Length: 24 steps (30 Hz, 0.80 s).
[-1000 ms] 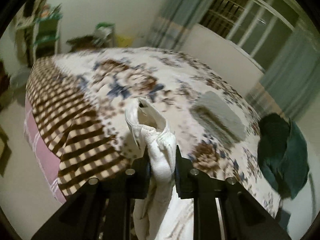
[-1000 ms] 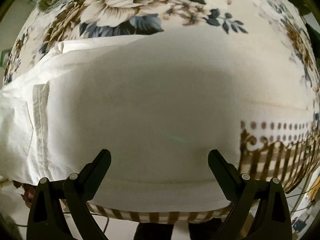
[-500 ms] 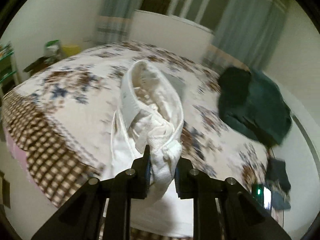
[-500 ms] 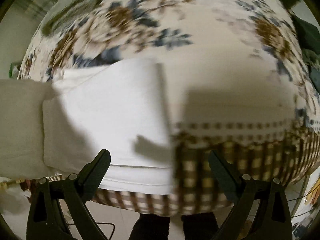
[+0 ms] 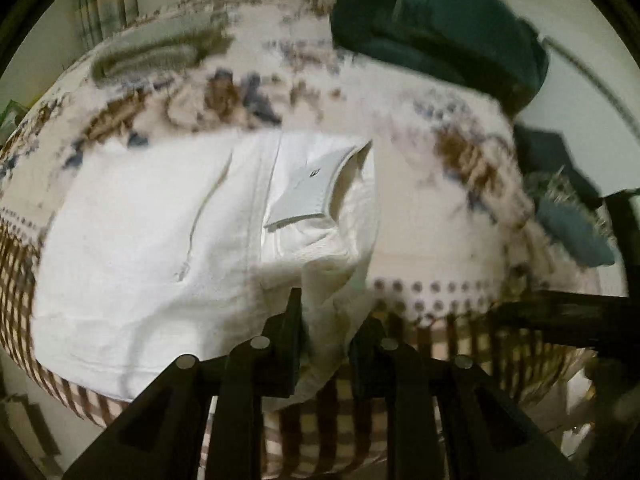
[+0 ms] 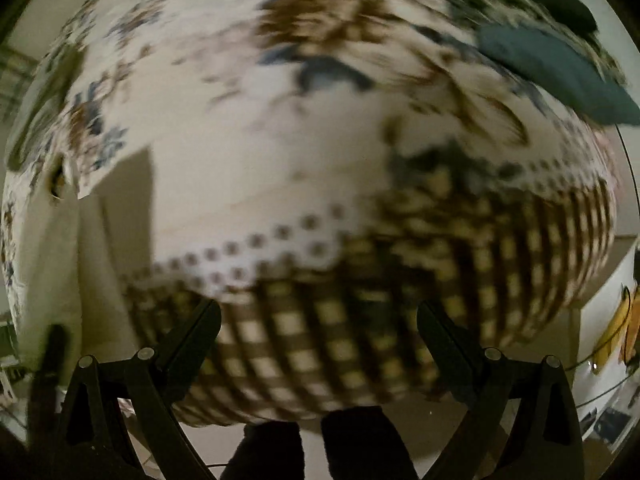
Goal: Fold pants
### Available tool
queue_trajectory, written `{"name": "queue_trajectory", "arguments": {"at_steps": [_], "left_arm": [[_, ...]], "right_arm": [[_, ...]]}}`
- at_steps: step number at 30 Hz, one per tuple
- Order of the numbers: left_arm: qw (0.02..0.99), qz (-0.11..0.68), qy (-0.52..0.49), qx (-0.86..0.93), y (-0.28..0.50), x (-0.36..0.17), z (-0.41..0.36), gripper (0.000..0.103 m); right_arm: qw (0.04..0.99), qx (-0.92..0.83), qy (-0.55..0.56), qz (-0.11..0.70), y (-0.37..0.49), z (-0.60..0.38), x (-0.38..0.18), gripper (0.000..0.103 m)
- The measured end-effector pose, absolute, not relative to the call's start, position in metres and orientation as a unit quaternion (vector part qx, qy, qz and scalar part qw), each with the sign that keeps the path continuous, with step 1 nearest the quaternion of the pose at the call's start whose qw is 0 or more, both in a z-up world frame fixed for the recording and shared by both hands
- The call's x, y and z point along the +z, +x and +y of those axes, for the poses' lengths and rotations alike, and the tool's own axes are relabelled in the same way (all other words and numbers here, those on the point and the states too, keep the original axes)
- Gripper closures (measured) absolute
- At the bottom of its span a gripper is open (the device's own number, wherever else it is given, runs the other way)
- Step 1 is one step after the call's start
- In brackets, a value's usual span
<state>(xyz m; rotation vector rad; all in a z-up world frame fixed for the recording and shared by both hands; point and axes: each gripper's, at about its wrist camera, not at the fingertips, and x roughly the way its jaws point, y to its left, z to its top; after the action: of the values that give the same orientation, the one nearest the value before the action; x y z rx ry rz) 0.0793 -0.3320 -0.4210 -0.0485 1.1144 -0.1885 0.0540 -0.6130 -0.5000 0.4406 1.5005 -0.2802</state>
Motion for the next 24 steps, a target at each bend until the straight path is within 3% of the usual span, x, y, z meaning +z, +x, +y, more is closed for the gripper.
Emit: {"name": "queue_trajectory", "arguments": {"at_steps": [4, 6, 7, 8, 10, 17, 24], "left_arm": [[0.815, 0.576, 0.001, -0.069, 0.091, -0.43, -0.342, 0.082], [0.811, 0.581, -0.004, -0.074, 0.088, -0.418, -0.341, 0.069], [0.809, 0.583, -0.014, -0.081, 0.088, -0.413, -0.339, 0.051], [0.805, 0.586, -0.029, -0.087, 0.088, -0.405, -0.336, 0.026], [0.802, 0.588, -0.057, -0.091, 0.087, -0.387, -0.328, 0.015], [0.823, 0.563, -0.073, -0.011, 0.097, -0.349, -0.237, 0.014], [0.804, 0.581, -0.063, 0.104, 0.164, -0.388, -0.121, 0.014]], "right_arm": [[0.697, -0.115, 0.226, 0.67, 0.04, -0.637, -0.505, 0.003], [0.699, -0.093, 0.255, 0.661, 0.036, -0.644, -0.503, 0.003], [0.702, -0.074, 0.276, 0.653, 0.036, -0.646, -0.502, 0.003], [0.702, -0.049, 0.3, 0.644, 0.038, -0.647, -0.501, 0.003], [0.698, -0.007, 0.335, 0.633, 0.05, -0.643, -0.502, 0.003], [0.667, 0.13, 0.394, 0.619, 0.111, -0.592, -0.529, 0.003], [0.638, 0.162, 0.393, 0.642, 0.174, -0.53, -0.586, 0.001]]}}
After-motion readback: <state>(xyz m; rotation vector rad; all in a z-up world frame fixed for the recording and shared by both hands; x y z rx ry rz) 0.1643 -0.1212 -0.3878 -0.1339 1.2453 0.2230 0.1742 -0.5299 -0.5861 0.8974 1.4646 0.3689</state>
